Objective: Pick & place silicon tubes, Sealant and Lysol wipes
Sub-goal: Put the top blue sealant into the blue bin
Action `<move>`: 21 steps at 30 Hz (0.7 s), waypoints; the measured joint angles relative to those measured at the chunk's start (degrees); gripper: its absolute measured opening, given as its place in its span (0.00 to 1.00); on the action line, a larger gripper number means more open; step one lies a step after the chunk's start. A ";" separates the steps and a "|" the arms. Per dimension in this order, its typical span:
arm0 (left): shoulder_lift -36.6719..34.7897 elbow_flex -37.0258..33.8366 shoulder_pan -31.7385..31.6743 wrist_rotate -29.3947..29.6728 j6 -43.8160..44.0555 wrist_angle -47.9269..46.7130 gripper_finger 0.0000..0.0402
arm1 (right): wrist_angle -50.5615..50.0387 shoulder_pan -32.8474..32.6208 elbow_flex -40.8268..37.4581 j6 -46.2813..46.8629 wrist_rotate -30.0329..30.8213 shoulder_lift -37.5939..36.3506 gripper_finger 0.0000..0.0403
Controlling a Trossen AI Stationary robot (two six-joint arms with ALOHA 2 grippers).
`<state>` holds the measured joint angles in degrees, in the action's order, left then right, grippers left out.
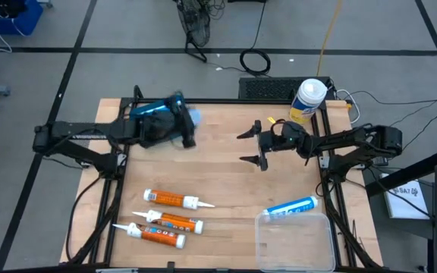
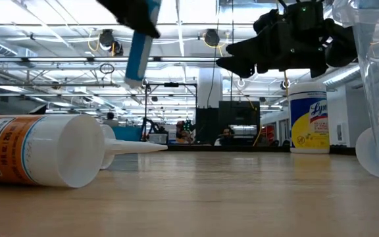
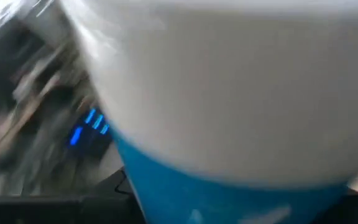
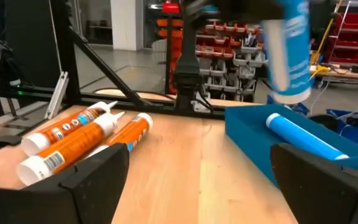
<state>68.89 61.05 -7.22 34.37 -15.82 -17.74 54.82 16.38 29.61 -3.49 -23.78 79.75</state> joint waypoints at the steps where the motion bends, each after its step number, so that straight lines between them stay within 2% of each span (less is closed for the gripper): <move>1: -0.71 0.07 -1.14 2.43 3.39 -3.74 0.52 | 0.39 0.04 0.00 -0.04 0.00 0.00 0.90; 3: -1.26 0.13 -3.39 4.72 8.96 -10.75 0.52 | 0.47 0.02 0.11 -0.21 0.15 0.00 0.90; 7: 0.02 0.12 -7.81 2.63 14.92 -20.26 0.52 | 0.59 0.02 0.02 -0.89 2.04 0.00 0.90; 11: 2.33 0.19 -11.24 3.28 14.43 -21.43 0.52 | 0.60 0.02 0.02 -1.85 4.22 0.00 0.90; 17: 3.72 0.19 -13.21 2.82 13.08 -21.88 0.52 | -0.34 0.02 0.02 -1.91 4.29 0.00 0.90; 21: 3.43 -0.60 -12.69 -3.87 8.00 -15.82 0.52 | -1.12 0.02 0.02 -1.94 4.29 0.00 0.90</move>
<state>72.33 60.46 -19.91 30.50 -7.82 -33.56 53.70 16.40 29.63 -5.43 -19.49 79.75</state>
